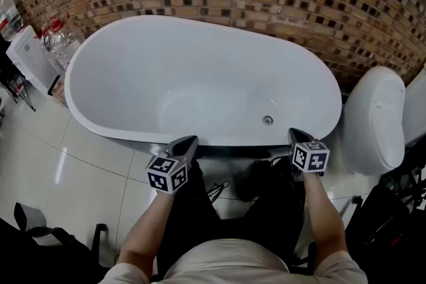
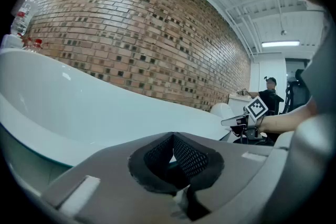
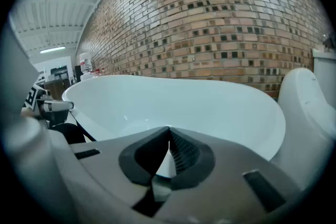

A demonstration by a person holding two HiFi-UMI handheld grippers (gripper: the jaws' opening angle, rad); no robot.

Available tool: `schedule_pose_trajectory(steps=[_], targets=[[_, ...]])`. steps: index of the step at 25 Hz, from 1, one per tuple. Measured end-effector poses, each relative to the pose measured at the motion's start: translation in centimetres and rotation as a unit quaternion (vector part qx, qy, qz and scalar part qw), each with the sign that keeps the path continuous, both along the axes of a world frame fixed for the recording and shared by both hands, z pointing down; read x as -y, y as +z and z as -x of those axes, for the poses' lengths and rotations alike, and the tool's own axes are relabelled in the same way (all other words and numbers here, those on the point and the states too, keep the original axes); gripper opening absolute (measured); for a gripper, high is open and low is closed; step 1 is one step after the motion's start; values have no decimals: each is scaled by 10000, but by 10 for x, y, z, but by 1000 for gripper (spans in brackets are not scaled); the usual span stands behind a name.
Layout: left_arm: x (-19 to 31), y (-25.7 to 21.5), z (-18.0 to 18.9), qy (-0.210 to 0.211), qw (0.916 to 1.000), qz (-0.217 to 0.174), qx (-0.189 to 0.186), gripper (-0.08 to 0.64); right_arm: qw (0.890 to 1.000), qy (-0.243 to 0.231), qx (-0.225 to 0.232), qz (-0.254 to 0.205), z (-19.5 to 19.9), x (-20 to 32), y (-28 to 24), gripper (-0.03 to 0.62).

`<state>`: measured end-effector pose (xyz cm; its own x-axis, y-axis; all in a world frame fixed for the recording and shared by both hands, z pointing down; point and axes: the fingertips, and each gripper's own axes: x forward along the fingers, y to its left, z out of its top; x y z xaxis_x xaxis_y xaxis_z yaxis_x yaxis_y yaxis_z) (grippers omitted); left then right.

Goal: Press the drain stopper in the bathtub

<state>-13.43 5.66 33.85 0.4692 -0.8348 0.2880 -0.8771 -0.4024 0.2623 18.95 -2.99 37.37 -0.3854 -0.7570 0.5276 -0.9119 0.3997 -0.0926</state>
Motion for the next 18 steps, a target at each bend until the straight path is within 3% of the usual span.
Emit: schedule_pose_trajectory(steps=[5, 18], targets=[[7, -29, 3, -217, 9994, -206, -149, 5, 9992, -324, -39, -237, 20, 27, -33, 14], [13, -101, -31, 366, 9976, -592, -46, 5, 9932, -927, -144, -684, 64, 38, -114, 14]])
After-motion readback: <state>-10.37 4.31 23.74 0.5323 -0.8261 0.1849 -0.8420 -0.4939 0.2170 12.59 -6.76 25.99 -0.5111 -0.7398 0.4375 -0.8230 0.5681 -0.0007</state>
